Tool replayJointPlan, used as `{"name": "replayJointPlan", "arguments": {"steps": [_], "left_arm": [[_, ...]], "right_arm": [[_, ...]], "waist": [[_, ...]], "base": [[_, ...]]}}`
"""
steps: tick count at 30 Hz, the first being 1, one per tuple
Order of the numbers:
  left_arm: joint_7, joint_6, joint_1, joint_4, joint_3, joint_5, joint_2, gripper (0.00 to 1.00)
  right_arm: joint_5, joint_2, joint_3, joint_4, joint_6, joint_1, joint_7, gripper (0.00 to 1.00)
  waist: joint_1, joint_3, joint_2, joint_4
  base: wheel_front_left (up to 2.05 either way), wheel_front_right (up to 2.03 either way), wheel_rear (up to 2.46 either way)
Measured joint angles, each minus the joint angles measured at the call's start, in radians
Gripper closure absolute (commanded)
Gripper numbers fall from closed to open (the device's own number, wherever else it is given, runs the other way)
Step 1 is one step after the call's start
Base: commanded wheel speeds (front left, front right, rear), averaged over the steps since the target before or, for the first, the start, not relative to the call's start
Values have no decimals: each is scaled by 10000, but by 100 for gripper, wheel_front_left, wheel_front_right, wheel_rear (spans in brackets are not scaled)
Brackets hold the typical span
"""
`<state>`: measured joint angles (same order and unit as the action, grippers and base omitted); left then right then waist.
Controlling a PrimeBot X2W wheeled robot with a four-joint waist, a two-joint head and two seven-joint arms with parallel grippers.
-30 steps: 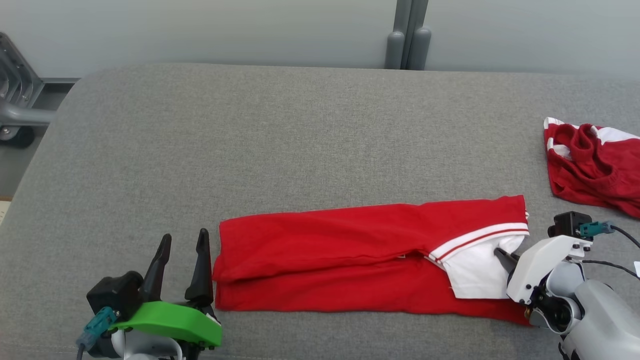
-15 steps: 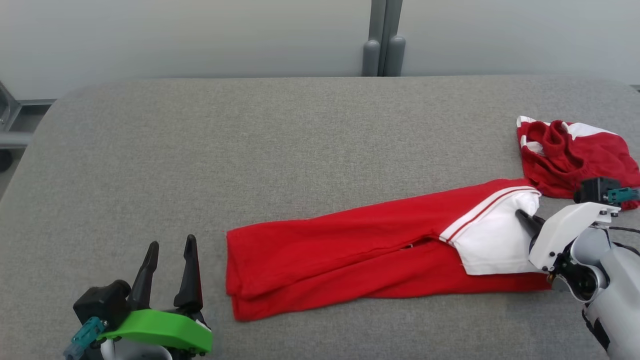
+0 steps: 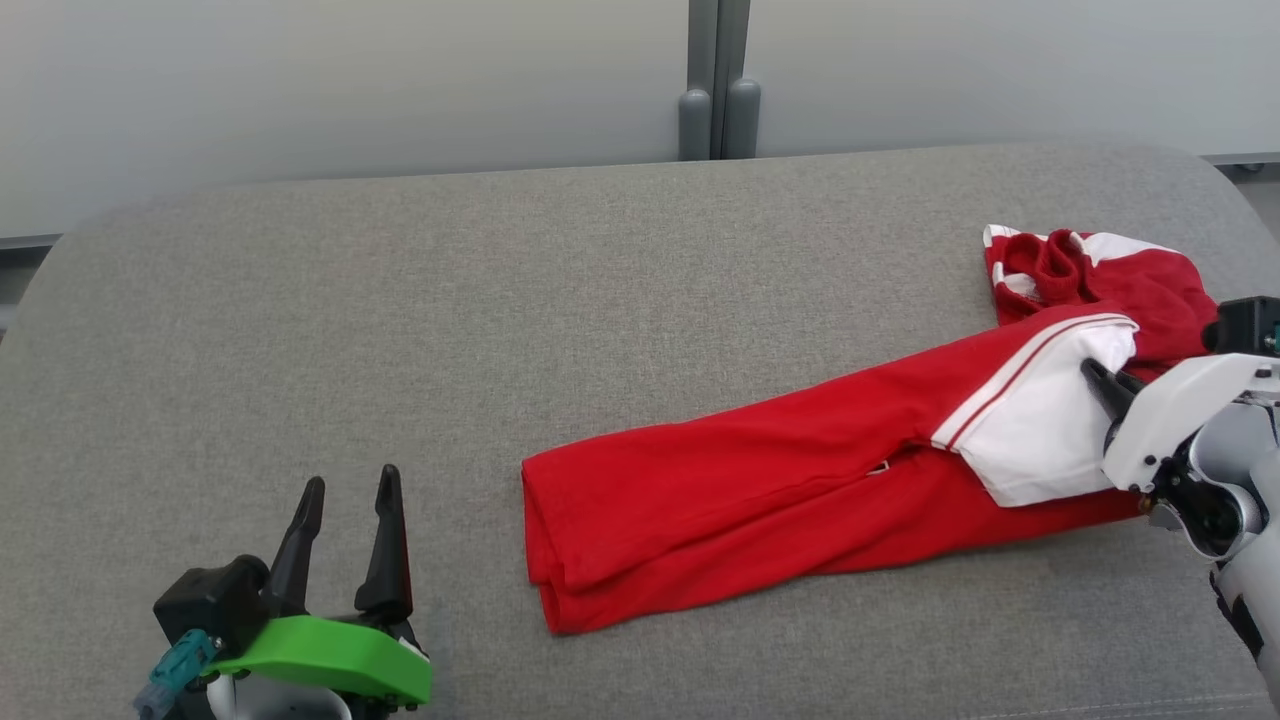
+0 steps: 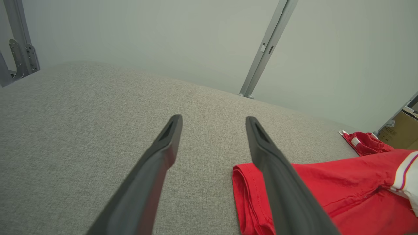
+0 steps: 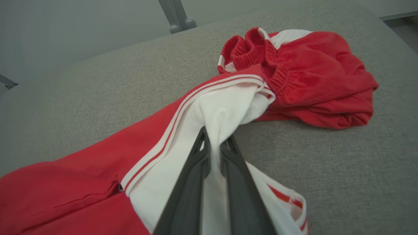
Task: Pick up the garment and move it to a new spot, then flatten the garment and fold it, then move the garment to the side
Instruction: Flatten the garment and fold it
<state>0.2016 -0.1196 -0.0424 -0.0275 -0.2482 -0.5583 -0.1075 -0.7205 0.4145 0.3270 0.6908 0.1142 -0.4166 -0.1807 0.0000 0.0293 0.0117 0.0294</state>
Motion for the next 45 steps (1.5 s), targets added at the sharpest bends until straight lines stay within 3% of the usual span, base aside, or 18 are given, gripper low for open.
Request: {"name": "replayJointPlan", "arguments": {"steps": [10,18,30,45], "left_arm": [[-77,0,-2,-52,-201,0,186,0],[-86,0,-13,-71,-337,0,245,0],[-176,0,-23,4,-633,0,282,0],[-247,0,-22,12,-894,0,328,0]], "right_arm": [[-50,-675,1122,-1275,90,-105,35,100],[-180,-1342,2694,-2529,90,-52,-332,100],[-142,-2295,3563,-2107,90,15,-683,100],[73,-2698,3852,-694,59,21,-1072,100]], "waist": [[0,-263,0,-166],[0,-471,0,-565],[0,-606,0,-1436],[0,-374,0,-2735]], "base": [[0,0,0],[0,0,0],[0,0,0],[0,0,0]]}}
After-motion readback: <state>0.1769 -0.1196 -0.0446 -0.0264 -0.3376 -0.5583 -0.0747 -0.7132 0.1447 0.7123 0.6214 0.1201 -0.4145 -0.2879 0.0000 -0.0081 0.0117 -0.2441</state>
